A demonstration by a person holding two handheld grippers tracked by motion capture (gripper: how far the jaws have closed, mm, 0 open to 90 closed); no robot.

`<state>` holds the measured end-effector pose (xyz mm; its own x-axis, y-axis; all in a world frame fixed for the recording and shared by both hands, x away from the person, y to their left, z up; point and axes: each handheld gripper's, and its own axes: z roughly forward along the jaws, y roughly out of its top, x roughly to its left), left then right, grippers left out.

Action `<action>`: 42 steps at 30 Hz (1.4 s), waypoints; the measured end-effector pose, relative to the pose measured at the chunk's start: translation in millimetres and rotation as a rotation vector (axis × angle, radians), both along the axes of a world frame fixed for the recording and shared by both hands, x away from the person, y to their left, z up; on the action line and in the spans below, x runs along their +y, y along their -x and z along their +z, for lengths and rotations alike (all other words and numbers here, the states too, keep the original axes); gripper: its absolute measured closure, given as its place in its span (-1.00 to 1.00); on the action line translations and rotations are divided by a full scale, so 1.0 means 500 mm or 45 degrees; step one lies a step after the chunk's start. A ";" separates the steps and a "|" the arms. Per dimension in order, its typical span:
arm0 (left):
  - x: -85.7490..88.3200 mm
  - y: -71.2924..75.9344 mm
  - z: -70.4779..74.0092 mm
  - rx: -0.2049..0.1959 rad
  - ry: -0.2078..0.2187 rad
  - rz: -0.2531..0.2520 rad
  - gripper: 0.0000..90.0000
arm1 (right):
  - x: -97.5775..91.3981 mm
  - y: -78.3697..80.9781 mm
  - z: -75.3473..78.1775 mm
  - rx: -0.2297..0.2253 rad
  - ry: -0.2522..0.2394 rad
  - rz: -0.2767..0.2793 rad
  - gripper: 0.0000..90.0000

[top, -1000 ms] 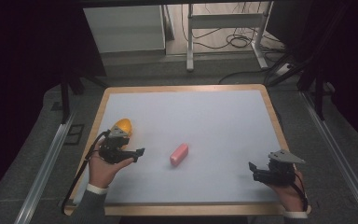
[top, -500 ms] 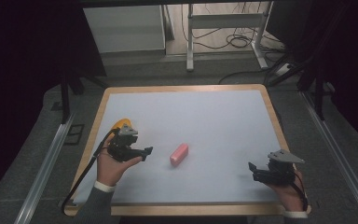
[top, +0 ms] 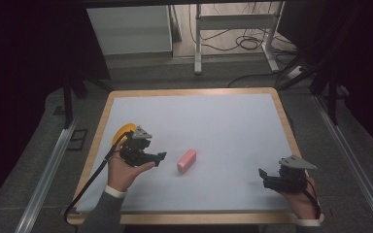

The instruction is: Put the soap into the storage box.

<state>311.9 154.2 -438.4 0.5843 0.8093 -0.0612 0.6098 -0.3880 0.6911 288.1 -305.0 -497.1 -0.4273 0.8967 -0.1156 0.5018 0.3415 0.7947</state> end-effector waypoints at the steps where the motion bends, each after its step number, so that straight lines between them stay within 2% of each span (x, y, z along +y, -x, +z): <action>1: 0.000 0.000 0.000 0.000 0.000 0.000 -0.43 | 0.000 0.000 0.000 0.000 0.000 0.000 -0.79; 12: -0.031 -0.016 0.007 0.015 -0.021 -0.037 -0.43 | -0.003 -0.001 -0.002 0.006 0.002 -0.007 -0.79; 17: -0.038 -0.020 0.006 0.021 -0.011 -0.041 -0.43 | -0.002 -0.001 -0.002 0.007 0.004 -0.008 -0.79; 24: -0.047 -0.024 0.000 0.027 -0.052 -0.019 -0.44 | -0.002 -0.001 -0.004 -0.001 0.008 0.005 -0.79; 29: -0.068 -0.029 0.001 0.031 -0.066 -0.038 -0.44 | -0.001 -0.001 -0.005 0.004 0.012 0.004 -0.79; 33: -0.078 -0.032 -0.001 0.039 -0.050 -0.049 -0.44 | -0.002 0.000 -0.005 0.003 0.012 0.008 -0.79; 34: -0.082 -0.031 -0.001 0.038 -0.066 -0.055 -0.44 | -0.002 0.000 -0.006 0.003 0.012 0.008 -0.79; 39: -0.101 -0.032 -0.001 0.038 -0.073 -0.081 -0.45 | -0.004 -0.001 -0.006 0.006 0.017 0.008 -0.79; 42: -0.109 -0.037 -0.004 0.053 -0.055 -0.087 -0.44 | -0.004 0.000 -0.006 0.005 0.020 0.002 -0.79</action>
